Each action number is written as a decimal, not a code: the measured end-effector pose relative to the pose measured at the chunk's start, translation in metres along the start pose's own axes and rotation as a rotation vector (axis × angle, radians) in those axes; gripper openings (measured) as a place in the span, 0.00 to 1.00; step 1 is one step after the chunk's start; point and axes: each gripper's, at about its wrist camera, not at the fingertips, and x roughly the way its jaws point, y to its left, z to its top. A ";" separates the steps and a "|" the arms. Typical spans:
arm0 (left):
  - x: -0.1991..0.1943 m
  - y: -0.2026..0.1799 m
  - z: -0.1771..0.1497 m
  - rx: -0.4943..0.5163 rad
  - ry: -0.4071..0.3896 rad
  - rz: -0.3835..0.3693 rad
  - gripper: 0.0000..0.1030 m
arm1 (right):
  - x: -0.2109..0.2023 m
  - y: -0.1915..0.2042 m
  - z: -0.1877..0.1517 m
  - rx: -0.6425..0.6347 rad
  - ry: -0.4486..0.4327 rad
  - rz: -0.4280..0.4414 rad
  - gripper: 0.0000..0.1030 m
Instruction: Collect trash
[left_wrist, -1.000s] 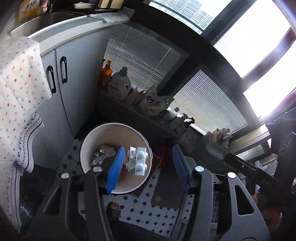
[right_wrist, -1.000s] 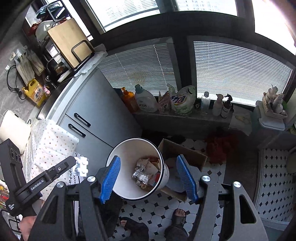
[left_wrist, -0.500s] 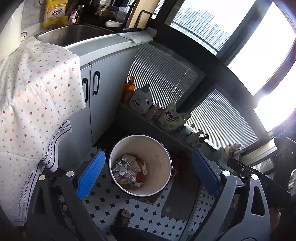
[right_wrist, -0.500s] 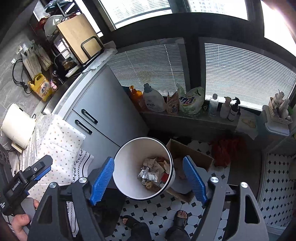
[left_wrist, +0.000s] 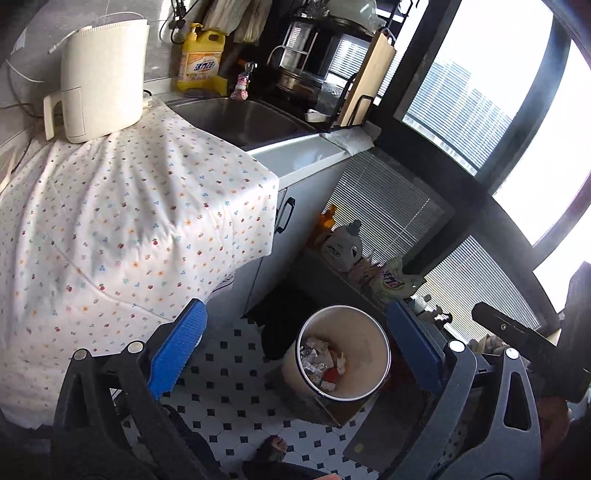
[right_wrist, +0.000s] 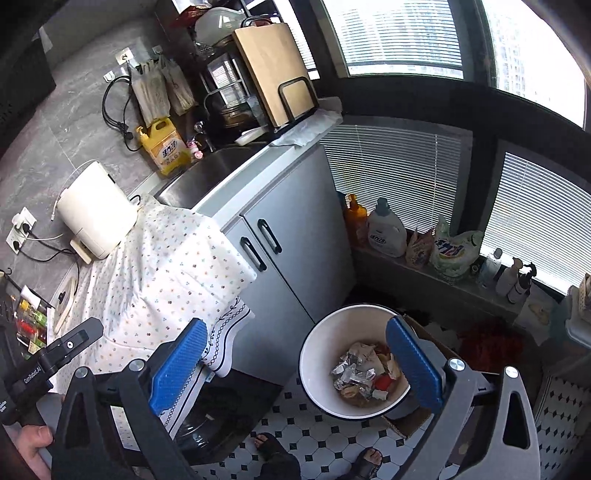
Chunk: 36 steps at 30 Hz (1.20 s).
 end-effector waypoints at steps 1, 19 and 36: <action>-0.010 0.003 0.001 -0.006 -0.018 0.021 0.94 | -0.002 0.006 0.002 -0.018 0.004 0.015 0.92; -0.174 0.051 -0.016 -0.076 -0.244 0.250 0.94 | -0.074 0.110 -0.010 -0.204 -0.066 0.164 0.93; -0.258 0.085 -0.079 -0.046 -0.287 0.278 0.94 | -0.129 0.161 -0.097 -0.267 -0.083 0.135 0.92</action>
